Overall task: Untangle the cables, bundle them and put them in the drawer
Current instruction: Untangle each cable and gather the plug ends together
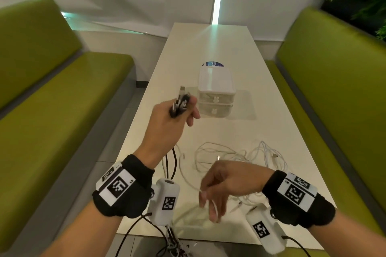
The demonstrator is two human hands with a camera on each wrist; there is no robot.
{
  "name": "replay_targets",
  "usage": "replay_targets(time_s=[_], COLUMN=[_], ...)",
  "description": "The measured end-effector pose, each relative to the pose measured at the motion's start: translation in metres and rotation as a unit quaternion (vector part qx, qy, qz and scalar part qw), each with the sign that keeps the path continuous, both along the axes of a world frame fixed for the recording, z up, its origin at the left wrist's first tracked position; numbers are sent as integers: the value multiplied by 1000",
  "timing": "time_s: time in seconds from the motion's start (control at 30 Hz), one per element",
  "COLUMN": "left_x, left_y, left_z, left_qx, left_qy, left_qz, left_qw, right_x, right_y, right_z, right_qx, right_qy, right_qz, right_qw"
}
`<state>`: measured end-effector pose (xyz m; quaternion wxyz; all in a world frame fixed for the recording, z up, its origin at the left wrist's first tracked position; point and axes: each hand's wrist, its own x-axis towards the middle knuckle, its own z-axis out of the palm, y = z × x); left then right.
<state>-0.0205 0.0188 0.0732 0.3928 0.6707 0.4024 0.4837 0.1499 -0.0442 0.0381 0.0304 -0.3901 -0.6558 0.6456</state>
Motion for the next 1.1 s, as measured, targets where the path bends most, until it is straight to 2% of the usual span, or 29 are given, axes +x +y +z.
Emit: replay_targets(time_s=[0.07,0.13,0.23,0.3,0.43,0.5,0.63,0.73,0.83,0.93,1.03,1.1], left_x=[-4,-5,-6,-6,-4,-3,-3,-2,0,2,3,3], left_y=[2,1,-1,-2,-5,-6,-8,-9,-11,-15,-19,-21], left_z=[3,4,7,8,10,11,12,11,10,12,15,17], left_qx=[-1,-8,-19,-22,-41,-49,-47,-57,-74,-92,-132,-175], left_qy=[-9,-3,-2,4,3,1,3,1,-1,-19,-74,-119], left_qz=[12,5,1,-5,-23,-32,-43,-48,-55,-69,-89,-101], left_qw=[1000,1000,1000,1000,999,998,998,997,996,993,984,972], right_x=[1,3,7,7,5,5,2,-3,-4,-3,-2,-4], right_y=[-4,-7,-8,-8,-8,-8,-7,-6,-3,5,12,14], right_z=[-1,-4,-8,-9,-12,-15,-22,-27,-26,-21,-25,-29], right_qx=[-14,-32,-20,-35,-106,-113,-19,55,135,192,248,277], right_qy=[-119,-216,-285,-267,-161,-113,-97,-164,-224,-243,-278,-321], right_qz=[87,131,149,133,118,87,23,43,14,-102,-209,-203], right_qw=[989,967,947,954,974,983,995,984,965,945,904,883])
